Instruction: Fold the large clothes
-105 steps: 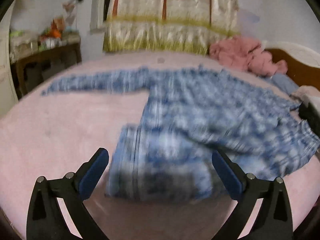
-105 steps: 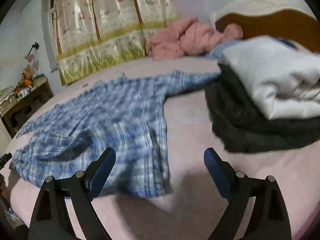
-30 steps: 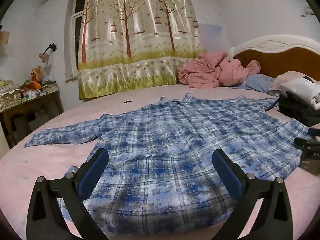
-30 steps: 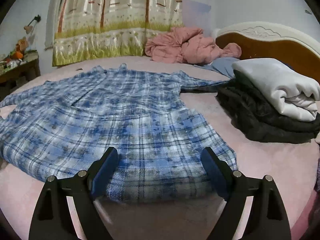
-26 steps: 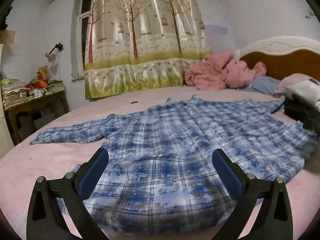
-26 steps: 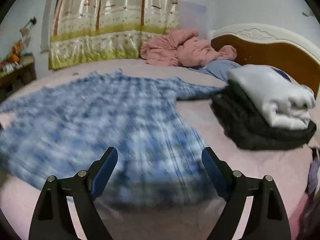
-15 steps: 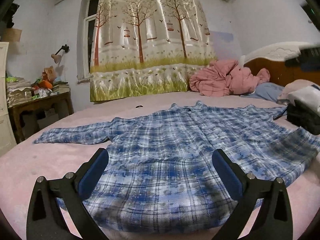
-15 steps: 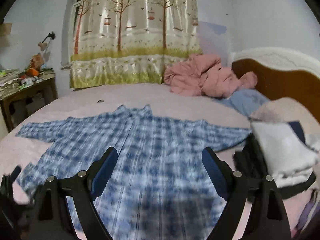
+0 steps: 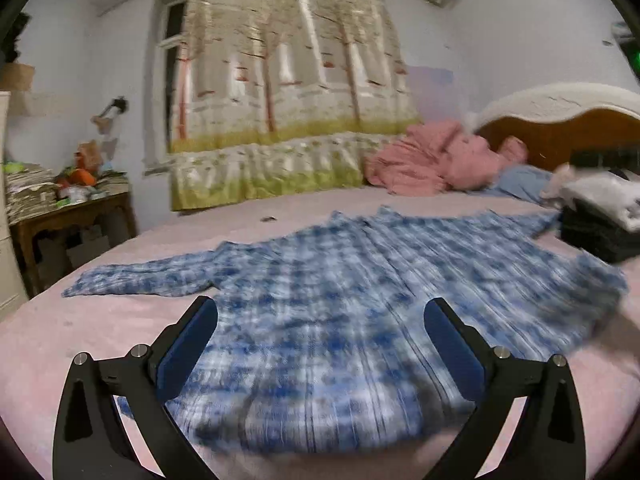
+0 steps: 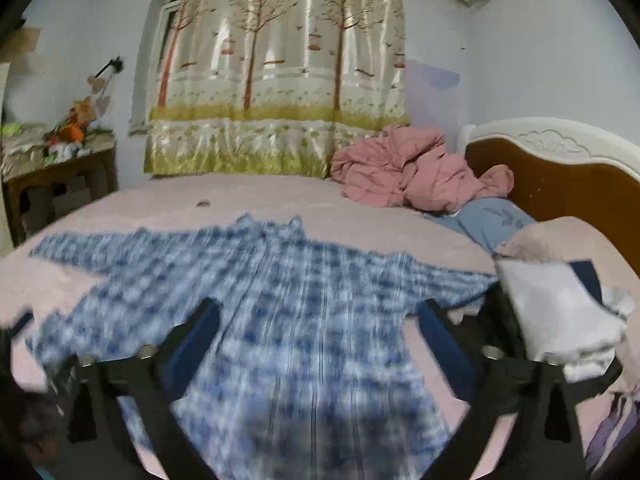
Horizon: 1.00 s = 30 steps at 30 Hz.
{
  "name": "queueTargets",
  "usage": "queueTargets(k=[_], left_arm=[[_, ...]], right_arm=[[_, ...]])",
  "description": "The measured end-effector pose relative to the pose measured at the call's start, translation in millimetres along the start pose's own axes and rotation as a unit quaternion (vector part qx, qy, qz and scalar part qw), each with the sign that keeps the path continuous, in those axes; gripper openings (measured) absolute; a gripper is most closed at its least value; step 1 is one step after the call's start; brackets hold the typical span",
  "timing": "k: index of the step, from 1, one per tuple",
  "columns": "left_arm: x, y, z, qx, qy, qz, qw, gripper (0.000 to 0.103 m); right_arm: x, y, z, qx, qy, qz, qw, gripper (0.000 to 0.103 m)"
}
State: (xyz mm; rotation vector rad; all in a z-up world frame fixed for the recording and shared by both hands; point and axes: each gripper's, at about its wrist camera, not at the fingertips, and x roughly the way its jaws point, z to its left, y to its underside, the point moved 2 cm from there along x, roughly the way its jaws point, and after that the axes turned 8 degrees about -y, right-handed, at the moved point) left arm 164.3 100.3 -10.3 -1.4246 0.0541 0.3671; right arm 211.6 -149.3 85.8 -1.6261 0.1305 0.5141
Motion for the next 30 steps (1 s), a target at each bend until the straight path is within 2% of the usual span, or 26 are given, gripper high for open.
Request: queueTargets(k=[2, 5, 9, 13, 16, 20, 23, 26, 30], left_arm=[[-7, 4, -2, 0.034, 0.000, 0.012, 0.9994, 0.102], [-18, 13, -4, 0.090, -0.021, 0.014, 0.9956, 0.102], [-17, 24, -2, 0.131, -0.021, 0.034, 0.9905, 0.102], [-11, 35, -4, 0.167, 0.009, 0.058, 0.9841, 0.101], [-16, 36, 0, 0.163, 0.040, 0.060, 0.9840, 0.096], [-19, 41, -3, 0.183, 0.038, 0.067, 0.9801, 0.096], [-16, 48, -11, 0.206, 0.031, 0.083, 0.9745, 0.096], [-10, 54, -17, 0.221, -0.002, 0.091, 0.9711, 0.096], [-2, 60, -17, 0.216, -0.010, 0.103, 0.9709, 0.096]], right_arm=[[0, 32, 0, -0.014, 0.005, 0.015, 1.000, 0.103], [-1, 77, 0, -0.039, 0.017, 0.039, 0.998, 0.103], [-4, 121, -6, -0.056, 0.011, 0.075, 0.996, 0.103], [-5, 149, -12, -0.051, -0.026, 0.120, 0.991, 0.103], [-9, 161, -11, -0.060, -0.040, 0.150, 0.986, 0.103], [-25, 165, 1, -0.098, -0.035, 0.168, 0.980, 0.103], [-23, 163, 5, -0.102, -0.028, 0.173, 0.979, 0.103], [-13, 162, 9, -0.117, 0.001, 0.176, 0.977, 0.103], [-4, 156, 10, -0.130, 0.020, 0.170, 0.977, 0.103]])
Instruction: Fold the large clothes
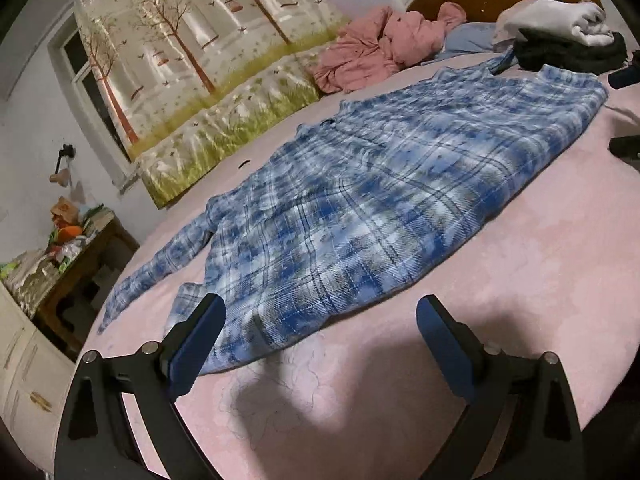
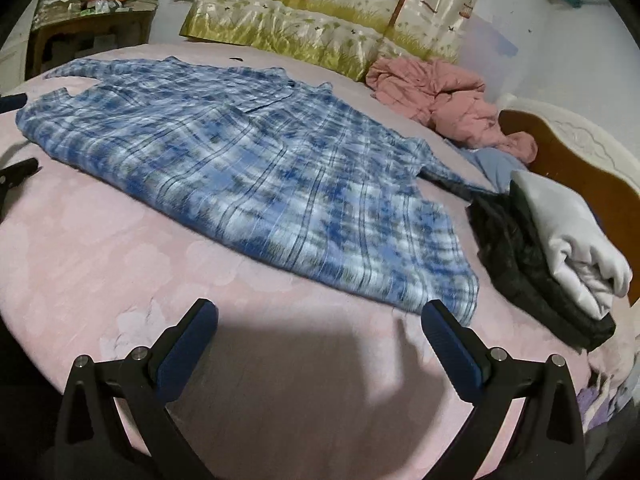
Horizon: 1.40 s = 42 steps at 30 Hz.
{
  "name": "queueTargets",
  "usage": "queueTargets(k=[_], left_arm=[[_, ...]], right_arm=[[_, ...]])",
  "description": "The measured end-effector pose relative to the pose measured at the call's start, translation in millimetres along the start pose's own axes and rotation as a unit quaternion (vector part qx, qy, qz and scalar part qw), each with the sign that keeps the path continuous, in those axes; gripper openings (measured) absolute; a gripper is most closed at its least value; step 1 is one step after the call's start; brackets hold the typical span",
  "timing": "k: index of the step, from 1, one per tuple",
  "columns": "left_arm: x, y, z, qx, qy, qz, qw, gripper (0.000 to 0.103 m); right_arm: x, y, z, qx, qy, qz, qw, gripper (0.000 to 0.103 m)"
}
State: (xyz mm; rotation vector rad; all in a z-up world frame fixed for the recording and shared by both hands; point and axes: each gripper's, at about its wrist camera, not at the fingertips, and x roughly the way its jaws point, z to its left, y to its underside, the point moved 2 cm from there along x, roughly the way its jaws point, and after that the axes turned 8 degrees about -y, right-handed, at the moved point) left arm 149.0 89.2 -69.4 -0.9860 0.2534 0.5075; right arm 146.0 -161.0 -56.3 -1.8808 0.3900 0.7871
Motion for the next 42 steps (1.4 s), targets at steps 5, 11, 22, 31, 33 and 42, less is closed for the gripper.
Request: queueTargets(k=[5, 11, 22, 31, 33, 42], left_arm=[[17, -5, 8, -0.009, -0.014, 0.014, 0.9998, 0.097], [45, -10, 22, -0.032, -0.020, 0.052, 0.9979, 0.098], [80, -6, 54, -0.081, -0.053, 0.100, 0.9902, 0.099], [77, -1, 58, -0.102, -0.048, 0.087, 0.9898, 0.098], [75, -1, 58, -0.102, -0.045, 0.081, 0.9905, 0.098], [69, -2, 50, -0.058, -0.022, 0.085, 0.9945, 0.073]], right_arm=[[14, -12, -5, -0.006, 0.010, 0.005, 1.000, 0.103], [32, -24, -19, 0.014, -0.006, 0.007, 1.000, 0.103], [47, -17, -59, 0.090, 0.007, -0.017, 0.996, 0.102], [49, -9, -64, 0.108, -0.005, -0.050, 0.993, 0.093], [49, -8, -64, 0.112, -0.010, -0.049, 0.992, 0.093], [40, -5, -70, 0.101, -0.034, -0.055, 0.993, 0.057]])
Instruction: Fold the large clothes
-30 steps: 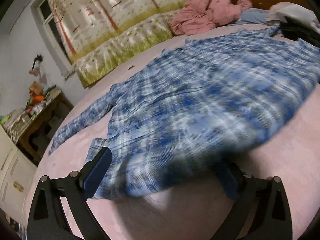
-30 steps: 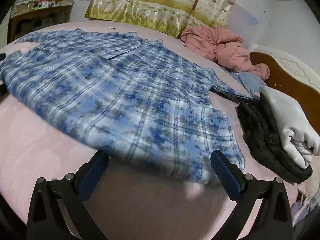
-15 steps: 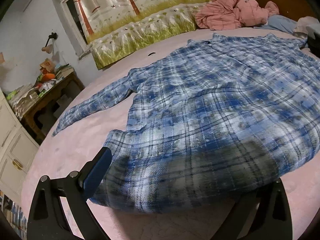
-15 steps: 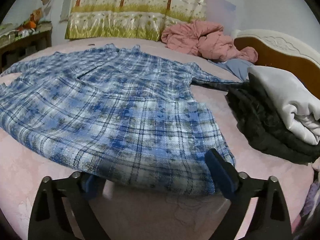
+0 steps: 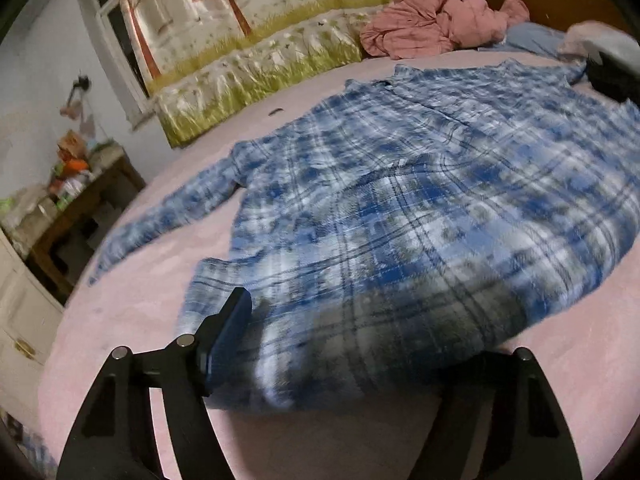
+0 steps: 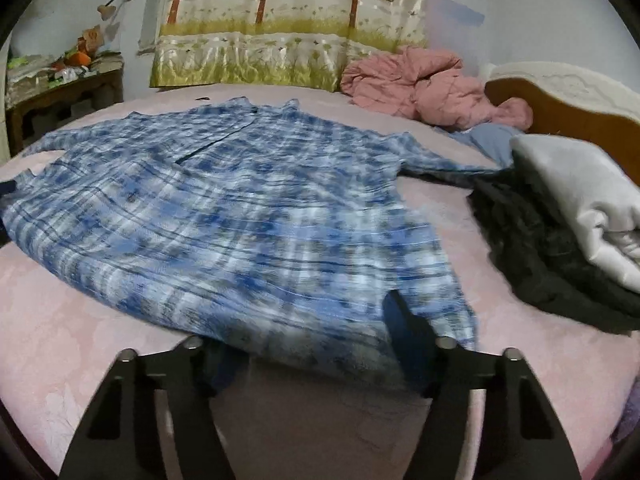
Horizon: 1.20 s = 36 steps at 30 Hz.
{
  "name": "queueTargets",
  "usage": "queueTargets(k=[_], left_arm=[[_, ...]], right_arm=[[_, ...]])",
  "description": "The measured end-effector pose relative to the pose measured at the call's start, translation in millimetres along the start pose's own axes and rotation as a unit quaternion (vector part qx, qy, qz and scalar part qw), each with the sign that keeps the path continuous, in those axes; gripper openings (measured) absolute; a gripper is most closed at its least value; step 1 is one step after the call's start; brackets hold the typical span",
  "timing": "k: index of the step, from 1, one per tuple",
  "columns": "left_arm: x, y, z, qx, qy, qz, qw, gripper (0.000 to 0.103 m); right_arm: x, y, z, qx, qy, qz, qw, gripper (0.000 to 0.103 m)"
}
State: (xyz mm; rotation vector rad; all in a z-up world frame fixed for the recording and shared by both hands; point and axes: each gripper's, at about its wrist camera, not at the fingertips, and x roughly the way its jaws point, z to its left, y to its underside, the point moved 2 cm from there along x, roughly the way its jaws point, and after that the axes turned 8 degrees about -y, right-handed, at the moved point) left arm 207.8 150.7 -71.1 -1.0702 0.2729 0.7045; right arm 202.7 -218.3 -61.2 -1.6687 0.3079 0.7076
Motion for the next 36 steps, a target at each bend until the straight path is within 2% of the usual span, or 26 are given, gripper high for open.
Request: queueTargets(k=[3, 4, 5, 6, 7, 8, 9, 12, 15, 18, 21, 24, 26, 29, 31, 32, 33, 35, 36], left_arm=[[-1, 0, 2, 0.028, -0.046, -0.022, 0.9983, 0.073], [1, 0, 4, 0.032, -0.047, -0.023, 0.9981, 0.072], [4, 0, 7, 0.032, -0.040, -0.020, 0.9985, 0.070], [6, -1, 9, 0.029, -0.035, -0.018, 0.9988, 0.053], [5, -2, 12, 0.026, -0.035, -0.022, 0.9988, 0.020], [4, -3, 14, 0.023, -0.029, -0.028, 0.9989, 0.008], [2, -4, 17, 0.017, -0.023, -0.031, 0.9991, 0.004], [-4, -17, 27, 0.004, -0.005, -0.040, 0.9992, 0.003], [-2, -49, 41, -0.014, 0.003, -0.029, 0.9995, 0.004], [29, -91, 57, -0.045, 0.050, 0.028, 0.9974, 0.007], [76, -121, 59, -0.041, 0.079, 0.089, 0.9920, 0.015], [125, -134, 58, -0.047, 0.117, 0.144, 0.9816, 0.018], [149, -137, 57, -0.056, 0.134, 0.160, 0.9764, 0.022], [168, -136, 55, -0.066, 0.139, 0.169, 0.9736, 0.035], [177, -131, 59, -0.086, 0.140, 0.172, 0.9713, 0.057], [180, -128, 62, -0.099, 0.138, 0.174, 0.9701, 0.063], [182, -125, 66, -0.112, 0.138, 0.171, 0.9691, 0.071], [175, -117, 71, -0.124, 0.145, 0.150, 0.9702, 0.080], [168, -113, 73, -0.127, 0.143, 0.136, 0.9721, 0.085]], right_arm=[[-2, -1, -11, -0.006, 0.046, -0.001, 0.999, 0.046], [-3, 0, -16, -0.002, 0.048, -0.003, 0.999, 0.034], [-4, -1, -22, 0.006, 0.045, -0.006, 0.999, 0.029], [-5, -1, -26, 0.012, 0.039, -0.010, 0.999, 0.024], [-6, -2, -29, 0.011, 0.030, -0.013, 0.999, 0.016], [-6, -3, -30, 0.009, 0.018, -0.013, 1.000, 0.011], [-5, -5, -31, 0.009, 0.008, -0.010, 1.000, 0.006], [-12, -17, -37, 0.024, -0.012, -0.021, 0.999, 0.004], [-18, -43, -47, 0.040, -0.028, -0.041, 0.998, 0.004], [-1, -80, -55, 0.047, -0.018, -0.028, 0.998, 0.004], [38, -117, -64, 0.052, -0.019, 0.002, 0.998, 0.004], [88, -136, -72, 0.068, -0.038, 0.051, 0.996, 0.004], [117, -141, -75, 0.070, -0.048, 0.075, 0.994, 0.004], [143, -144, -76, 0.065, -0.048, 0.092, 0.992, 0.004], [153, -145, -75, 0.057, -0.047, 0.100, 0.992, 0.005], [158, -146, -76, 0.055, -0.048, 0.104, 0.992, 0.006], [161, -146, -78, 0.059, -0.050, 0.108, 0.991, 0.016], [159, -145, -84, 0.076, -0.047, 0.105, 0.990, 0.044], [156, -144, -89, 0.086, -0.041, 0.099, 0.991, 0.076]])
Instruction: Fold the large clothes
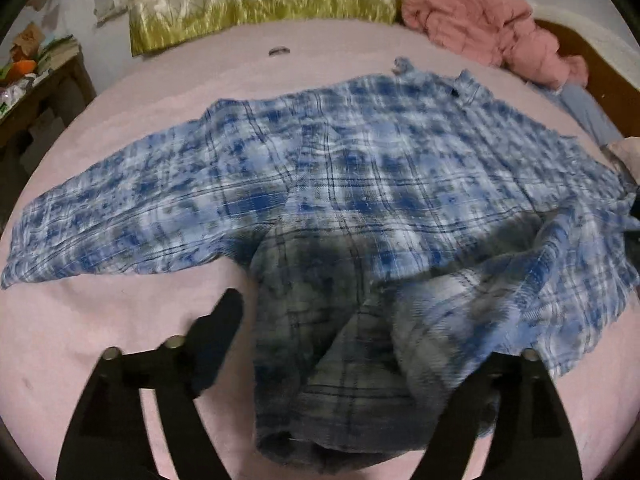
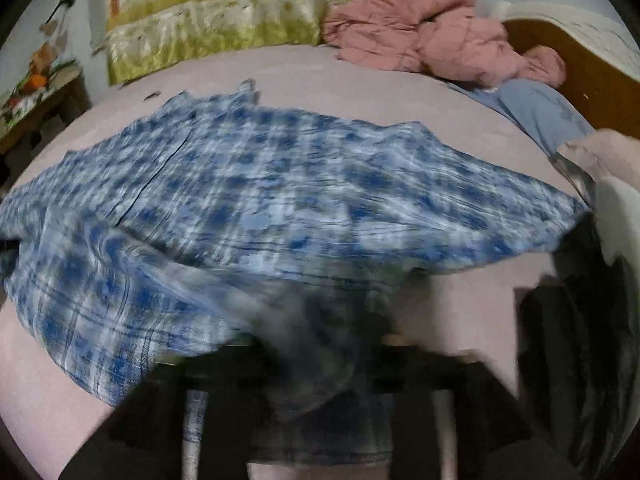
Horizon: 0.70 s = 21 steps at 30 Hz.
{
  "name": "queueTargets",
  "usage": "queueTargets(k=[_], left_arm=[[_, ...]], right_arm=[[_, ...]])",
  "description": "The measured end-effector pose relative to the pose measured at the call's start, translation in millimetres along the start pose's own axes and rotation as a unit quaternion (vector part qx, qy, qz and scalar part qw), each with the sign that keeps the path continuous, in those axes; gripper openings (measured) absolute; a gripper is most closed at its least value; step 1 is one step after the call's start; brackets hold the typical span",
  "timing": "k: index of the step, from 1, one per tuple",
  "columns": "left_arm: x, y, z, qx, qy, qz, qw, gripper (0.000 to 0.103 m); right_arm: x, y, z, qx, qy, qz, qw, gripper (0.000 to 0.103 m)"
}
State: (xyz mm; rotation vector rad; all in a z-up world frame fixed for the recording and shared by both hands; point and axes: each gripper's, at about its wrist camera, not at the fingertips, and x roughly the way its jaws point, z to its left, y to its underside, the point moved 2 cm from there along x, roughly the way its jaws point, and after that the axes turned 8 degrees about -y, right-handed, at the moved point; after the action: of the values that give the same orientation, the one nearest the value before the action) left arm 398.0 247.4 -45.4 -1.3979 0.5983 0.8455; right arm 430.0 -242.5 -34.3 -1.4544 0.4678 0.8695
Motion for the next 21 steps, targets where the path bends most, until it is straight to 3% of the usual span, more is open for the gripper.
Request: queueTargets(k=[1, 4, 7, 10, 12, 14, 15, 16, 17, 18, 21], left_arm=[[-7, 5, 0, -0.001, -0.001, -0.015, 0.9999, 0.090], [-28, 18, 0, -0.005, 0.006, -0.060, 0.9982, 0.100], [-43, 22, 3, -0.030, -0.004, -0.086, 0.9958, 0.101], [-48, 12, 13, -0.068, -0.024, -0.098, 0.9925, 0.101], [-35, -2, 12, -0.067, -0.024, -0.053, 0.9961, 0.101], [-9, -15, 6, -0.048, 0.008, 0.032, 0.9983, 0.101], [2, -22, 5, -0.050, 0.024, 0.061, 0.9966, 0.099], [7, -26, 7, -0.061, 0.026, 0.073, 0.9952, 0.099], [11, -31, 12, -0.077, 0.030, 0.089, 0.9926, 0.098], [12, -37, 16, -0.093, 0.051, 0.097, 0.9896, 0.097], [3, -46, 28, -0.129, 0.132, 0.089, 0.9787, 0.097]], right_arm=[[-5, 2, -5, 0.010, 0.006, -0.010, 1.000, 0.091], [-24, 6, -25, 0.049, -0.002, -0.052, 0.997, 0.091], [-38, 8, -42, 0.094, -0.011, -0.075, 0.993, 0.091], [-40, 6, -45, 0.092, -0.020, -0.077, 0.993, 0.091], [-34, 4, -40, 0.073, -0.029, -0.066, 0.995, 0.091], [-18, 0, -31, 0.046, -0.045, -0.040, 0.997, 0.088], [-13, -1, -30, 0.043, -0.035, -0.039, 0.998, 0.075], [-6, -3, -30, 0.041, -0.017, -0.037, 0.998, 0.052], [2, -6, -33, 0.042, 0.003, -0.032, 0.999, 0.039], [8, -9, -36, 0.047, 0.020, -0.029, 0.998, 0.019], [18, -12, -56, 0.077, 0.064, -0.034, 0.994, 0.013]])
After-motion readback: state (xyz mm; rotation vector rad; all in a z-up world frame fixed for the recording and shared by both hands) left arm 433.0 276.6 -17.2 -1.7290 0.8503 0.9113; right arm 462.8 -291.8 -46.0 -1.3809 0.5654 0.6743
